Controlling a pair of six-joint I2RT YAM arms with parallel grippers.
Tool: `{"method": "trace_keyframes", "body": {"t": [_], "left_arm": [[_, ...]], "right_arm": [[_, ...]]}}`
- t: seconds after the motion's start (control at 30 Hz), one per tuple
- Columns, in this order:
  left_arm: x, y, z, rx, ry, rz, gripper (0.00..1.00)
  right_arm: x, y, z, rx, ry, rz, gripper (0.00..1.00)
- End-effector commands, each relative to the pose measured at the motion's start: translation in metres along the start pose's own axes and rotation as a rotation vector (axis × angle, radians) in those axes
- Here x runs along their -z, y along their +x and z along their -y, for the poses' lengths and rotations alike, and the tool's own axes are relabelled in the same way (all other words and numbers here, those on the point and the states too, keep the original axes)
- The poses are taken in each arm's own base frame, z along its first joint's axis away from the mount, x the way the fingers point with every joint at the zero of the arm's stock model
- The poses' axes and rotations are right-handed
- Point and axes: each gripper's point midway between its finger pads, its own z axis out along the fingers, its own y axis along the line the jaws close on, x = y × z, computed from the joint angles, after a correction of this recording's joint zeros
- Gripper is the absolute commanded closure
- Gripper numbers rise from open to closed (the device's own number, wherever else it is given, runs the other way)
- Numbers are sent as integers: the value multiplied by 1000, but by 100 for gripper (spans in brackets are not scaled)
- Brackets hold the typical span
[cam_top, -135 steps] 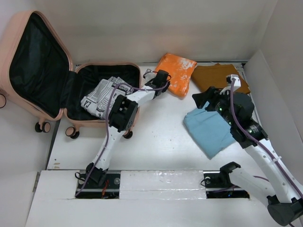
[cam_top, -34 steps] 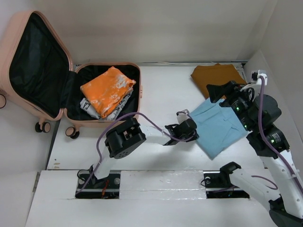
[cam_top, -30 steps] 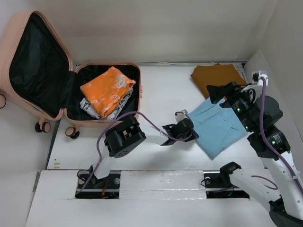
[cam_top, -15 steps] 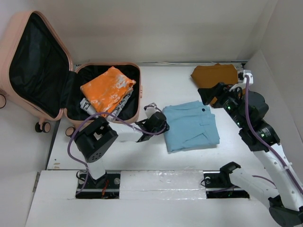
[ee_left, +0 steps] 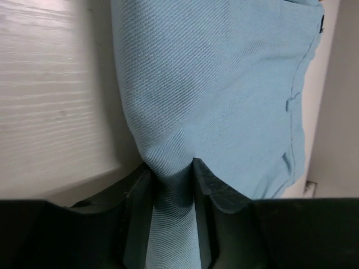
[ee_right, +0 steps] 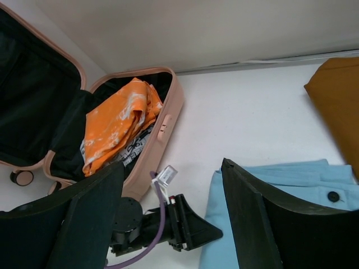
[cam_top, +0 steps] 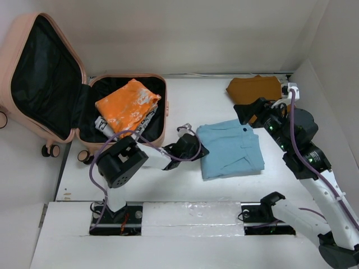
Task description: Pack the luggage
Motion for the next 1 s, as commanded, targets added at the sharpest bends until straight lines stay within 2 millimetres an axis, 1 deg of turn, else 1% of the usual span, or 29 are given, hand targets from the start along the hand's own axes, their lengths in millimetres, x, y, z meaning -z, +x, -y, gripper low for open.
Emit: {"method": "trace_keyframes", "body": {"t": [0.0, 0.07, 0.1, 0.13, 0.17, 0.2, 0.23, 0.27, 0.3, 0.33, 0.37, 0.4, 0.47, 0.5, 0.53, 0.57, 0.6, 0.63, 0.67, 0.7, 0.73, 0.77, 0.8, 0.83, 0.87, 0.9, 0.93, 0.97], "left_arm": [[-7, 54, -59, -19, -149, -199, 72], [-10, 53, -59, -20, -142, -185, 84], [-9, 49, -55, -19, -120, -164, 97], [-8, 43, -56, -28, -109, -151, 100], [-8, 40, -50, -38, -88, -141, 100], [-6, 27, -40, -41, -62, -105, 100], [-3, 23, -33, -54, -42, -95, 100], [0, 12, -28, -65, -28, -66, 100], [4, 2, -16, -110, 1, -38, 100], [12, -23, -2, -120, 31, 19, 100], [16, -37, 7, -142, 44, 44, 100], [24, -71, 28, -190, 82, 99, 100], [33, -101, 49, -240, 122, 124, 100], [39, -129, 77, -265, 174, 170, 100], [44, -159, 82, -281, 183, 208, 100], [49, -169, 83, -307, 173, 187, 100], [58, -197, 108, -328, 216, 233, 100], [66, -215, 114, -338, 216, 255, 100], [72, -234, 105, -326, 174, 266, 100], [79, -246, 110, -351, 180, 275, 100], [93, -270, 128, -362, 200, 315, 100], [102, -284, 118, -356, 154, 315, 100], [111, -296, 118, -367, 139, 328, 100], [131, -316, 130, -379, 149, 374, 100], [140, -326, 127, -384, 136, 395, 100], [156, -344, 113, -361, 110, 425, 100], [168, -355, 108, -353, 108, 448, 100], [187, -371, 89, -316, 89, 483, 100]], "right_arm": [[6, -17, -10, -6, -34, 62, 24], [8, -19, -11, -6, -38, 71, 24], [9, -17, -10, -6, -34, 62, 24], [9, -17, -10, -6, -34, 62, 24], [9, -17, -10, -6, -34, 62, 24], [9, -15, -14, -6, -50, 55, 24], [9, -18, -15, -6, -54, 63, 24], [9, -18, -15, -6, -54, 63, 24], [9, -18, -15, -6, -54, 63, 24], [9, -17, -16, -6, -63, 59, 24], [8, -15, -15, -6, -63, 59, 24], [8, -14, -17, -5, -71, 55, 24], [8, -14, -17, -5, -71, 55, 24], [8, -14, -17, -5, -71, 55, 24], [11, -18, -20, -6, -87, 67, 24], [11, -18, -20, -6, -87, 68, 24], [12, -22, -22, -6, -91, 76, 24], [12, -22, -22, -6, -91, 76, 24], [12, -22, -22, -6, -91, 76, 24], [16, -26, -23, -7, -95, 84, 24], [16, -26, -23, -7, -95, 84, 24], [16, -26, -23, -7, -95, 84, 24], [16, -26, -23, -7, -95, 84, 24], [19, -28, -24, -7, -99, 92, 24], [20, -27, -26, -6, -109, 88, 24], [23, -29, -27, -7, -113, 96, 24], [21, -26, -25, -6, -109, 88, 24], [21, -25, -26, -6, -117, 84, 24]]}}
